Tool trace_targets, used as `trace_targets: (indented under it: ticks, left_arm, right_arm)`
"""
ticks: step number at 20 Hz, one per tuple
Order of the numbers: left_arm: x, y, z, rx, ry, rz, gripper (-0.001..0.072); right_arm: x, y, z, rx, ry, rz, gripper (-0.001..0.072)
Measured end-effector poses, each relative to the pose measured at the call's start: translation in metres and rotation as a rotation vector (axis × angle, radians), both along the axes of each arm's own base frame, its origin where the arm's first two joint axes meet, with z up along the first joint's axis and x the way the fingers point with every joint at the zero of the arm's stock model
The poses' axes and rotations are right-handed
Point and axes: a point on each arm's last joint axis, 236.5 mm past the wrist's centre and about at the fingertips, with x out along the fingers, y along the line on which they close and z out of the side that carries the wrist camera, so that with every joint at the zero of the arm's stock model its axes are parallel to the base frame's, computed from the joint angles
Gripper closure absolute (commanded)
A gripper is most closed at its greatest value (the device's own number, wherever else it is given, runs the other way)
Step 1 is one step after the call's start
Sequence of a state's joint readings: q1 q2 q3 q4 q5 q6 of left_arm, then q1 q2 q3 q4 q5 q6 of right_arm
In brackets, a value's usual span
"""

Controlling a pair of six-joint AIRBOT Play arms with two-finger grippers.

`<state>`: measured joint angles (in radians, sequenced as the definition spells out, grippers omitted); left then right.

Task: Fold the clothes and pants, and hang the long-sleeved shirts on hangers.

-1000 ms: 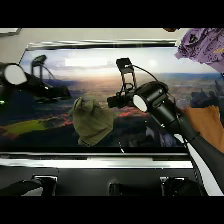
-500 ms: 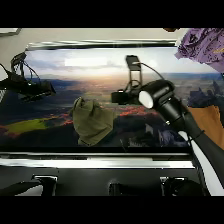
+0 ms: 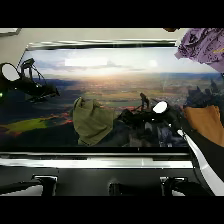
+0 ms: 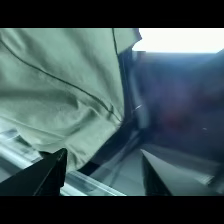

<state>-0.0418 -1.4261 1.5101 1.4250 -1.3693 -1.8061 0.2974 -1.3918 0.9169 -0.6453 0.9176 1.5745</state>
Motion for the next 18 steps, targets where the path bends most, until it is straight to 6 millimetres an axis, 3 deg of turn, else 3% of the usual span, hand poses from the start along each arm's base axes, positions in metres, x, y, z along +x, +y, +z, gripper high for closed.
trace_targets:
  ticks: [7,9,12,14,15,16,18]
  left_arm:
    - [0.001,0.000,-0.006,0.001,0.014,0.000,0.0029]
    - [0.001,0.000,-0.006,0.001,0.014,0.000,0.0029]
    - [0.001,0.000,-0.006,0.001,0.014,0.000,0.0029]
    - [0.001,0.000,-0.006,0.001,0.014,0.000,0.0028]
    - [0.001,0.000,-0.006,0.001,0.014,0.000,0.0029]
    - [0.001,0.000,-0.006,0.001,0.014,0.000,0.0028]
    - [0.001,0.002,-0.006,0.000,0.014,0.005,0.0028]
  right_arm:
    - [-0.018,0.038,-0.046,0.095,0.099,0.027,0.0190]
    - [-0.022,0.050,-0.052,0.098,0.097,0.031,0.0192]
    - [-0.021,0.063,-0.057,0.095,0.077,0.016,0.0255]
    - [-0.018,0.068,-0.059,0.090,0.059,-0.006,0.0376]
    - [-0.015,0.069,-0.060,0.084,0.049,-0.016,0.0489]
    - [-0.012,0.069,-0.062,0.074,0.037,-0.030,0.0690]
    - [-0.007,0.069,-0.063,0.072,0.025,-0.055,0.0685]
